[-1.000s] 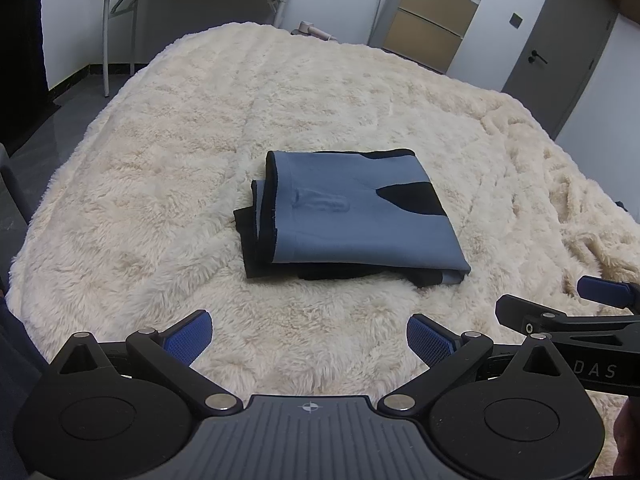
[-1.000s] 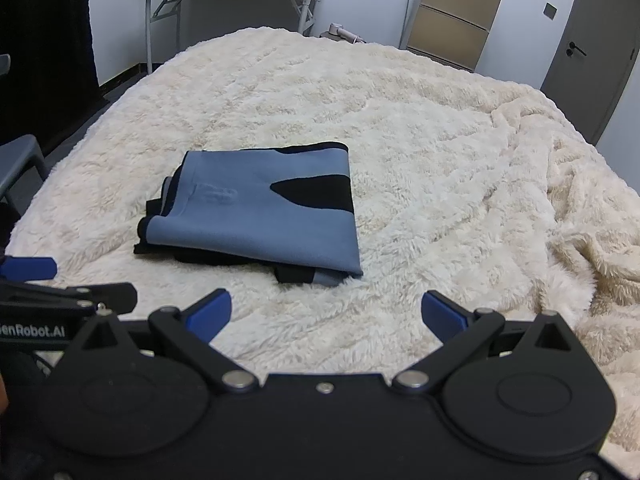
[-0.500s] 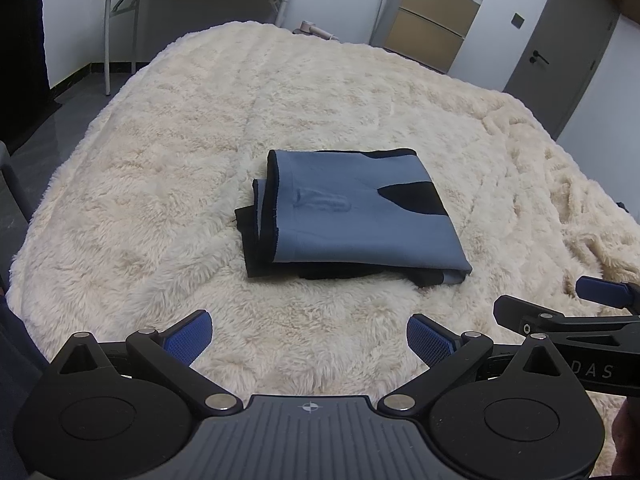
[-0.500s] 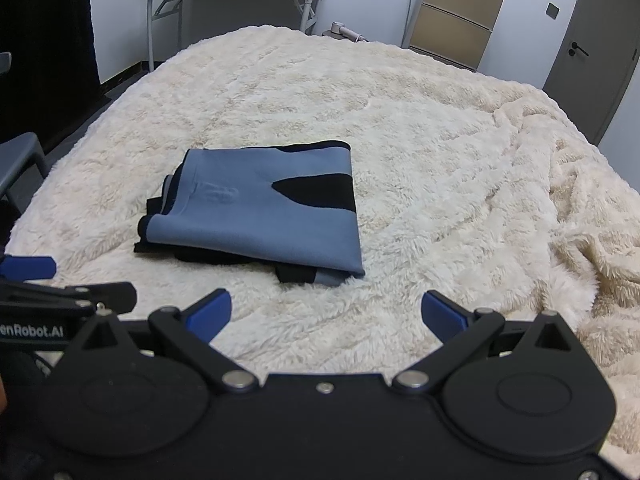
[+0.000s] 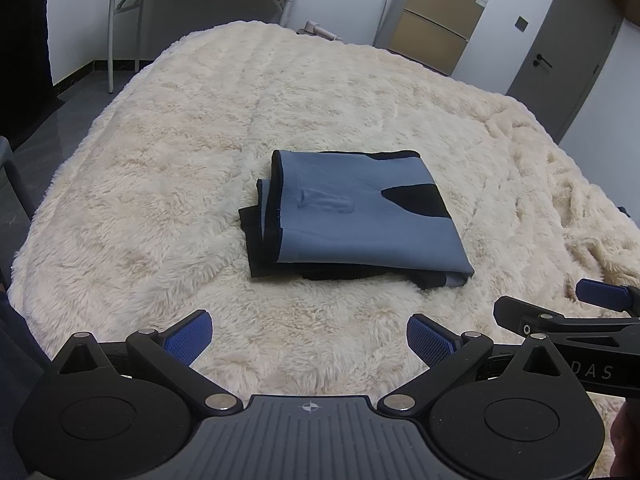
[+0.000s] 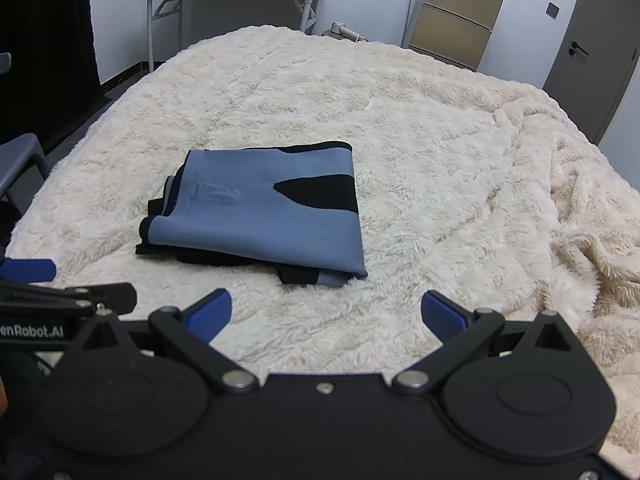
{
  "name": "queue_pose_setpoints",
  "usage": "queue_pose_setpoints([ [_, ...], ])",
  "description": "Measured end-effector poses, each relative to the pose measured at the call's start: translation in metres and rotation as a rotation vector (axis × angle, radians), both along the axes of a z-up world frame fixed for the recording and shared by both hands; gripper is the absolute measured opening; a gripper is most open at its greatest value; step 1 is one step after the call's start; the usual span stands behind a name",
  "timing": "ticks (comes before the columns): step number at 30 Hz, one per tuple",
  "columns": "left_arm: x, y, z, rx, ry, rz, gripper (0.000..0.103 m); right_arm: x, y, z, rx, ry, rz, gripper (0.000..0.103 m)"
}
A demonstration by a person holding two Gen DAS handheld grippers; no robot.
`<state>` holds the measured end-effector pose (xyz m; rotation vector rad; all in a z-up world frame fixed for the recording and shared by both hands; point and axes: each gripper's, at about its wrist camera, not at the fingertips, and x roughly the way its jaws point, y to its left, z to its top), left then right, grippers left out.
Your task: Fold clothes
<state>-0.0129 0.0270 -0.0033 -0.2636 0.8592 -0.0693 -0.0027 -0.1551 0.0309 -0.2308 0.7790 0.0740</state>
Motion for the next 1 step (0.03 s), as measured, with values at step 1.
queue_pose_setpoints([
  [1,-0.0001,0.0000,0.0001,0.001,-0.001,0.000,0.103,0.0000,0.0000,0.0000,0.000,0.000,0.000,0.103],
])
